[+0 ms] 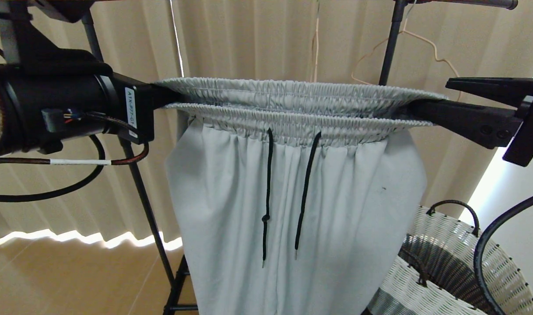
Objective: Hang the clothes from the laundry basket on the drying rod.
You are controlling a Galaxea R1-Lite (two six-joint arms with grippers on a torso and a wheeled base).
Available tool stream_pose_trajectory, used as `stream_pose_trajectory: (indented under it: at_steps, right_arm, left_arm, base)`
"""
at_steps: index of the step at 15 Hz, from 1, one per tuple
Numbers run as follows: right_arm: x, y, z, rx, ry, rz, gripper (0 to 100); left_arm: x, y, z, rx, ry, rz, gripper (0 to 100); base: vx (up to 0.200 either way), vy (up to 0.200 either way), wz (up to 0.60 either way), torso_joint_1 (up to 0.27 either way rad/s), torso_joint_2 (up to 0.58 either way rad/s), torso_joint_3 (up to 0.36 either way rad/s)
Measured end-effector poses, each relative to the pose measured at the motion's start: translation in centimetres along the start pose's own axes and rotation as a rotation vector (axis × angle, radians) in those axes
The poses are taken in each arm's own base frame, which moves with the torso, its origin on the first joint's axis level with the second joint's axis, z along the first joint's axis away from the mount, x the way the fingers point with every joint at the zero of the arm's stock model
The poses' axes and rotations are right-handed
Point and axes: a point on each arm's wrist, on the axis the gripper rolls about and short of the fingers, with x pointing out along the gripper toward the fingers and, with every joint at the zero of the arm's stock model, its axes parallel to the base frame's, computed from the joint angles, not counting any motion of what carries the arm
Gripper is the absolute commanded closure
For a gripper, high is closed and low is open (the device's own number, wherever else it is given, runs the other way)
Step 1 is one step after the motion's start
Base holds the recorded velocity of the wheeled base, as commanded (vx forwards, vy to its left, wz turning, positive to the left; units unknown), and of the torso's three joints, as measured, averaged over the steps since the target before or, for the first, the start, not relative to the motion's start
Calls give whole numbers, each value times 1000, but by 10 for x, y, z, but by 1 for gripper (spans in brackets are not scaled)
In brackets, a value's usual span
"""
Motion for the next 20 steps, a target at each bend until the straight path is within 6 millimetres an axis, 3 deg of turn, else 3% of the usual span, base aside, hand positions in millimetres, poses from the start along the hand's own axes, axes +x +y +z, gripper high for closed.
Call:
stream_pose_trajectory:
  at_steps: [11,20]
  right_arm:
    - [-4,4,7,-14,-120,162,0]
    - [-3,6,1,-7,-127,237,0]
  left_arm:
    - [7,1,-6,13,38,56,100]
    - [9,1,-12,8,68,99,100]
  base:
    - [0,0,0,0,0,0]
    - [0,0,0,0,0,0]
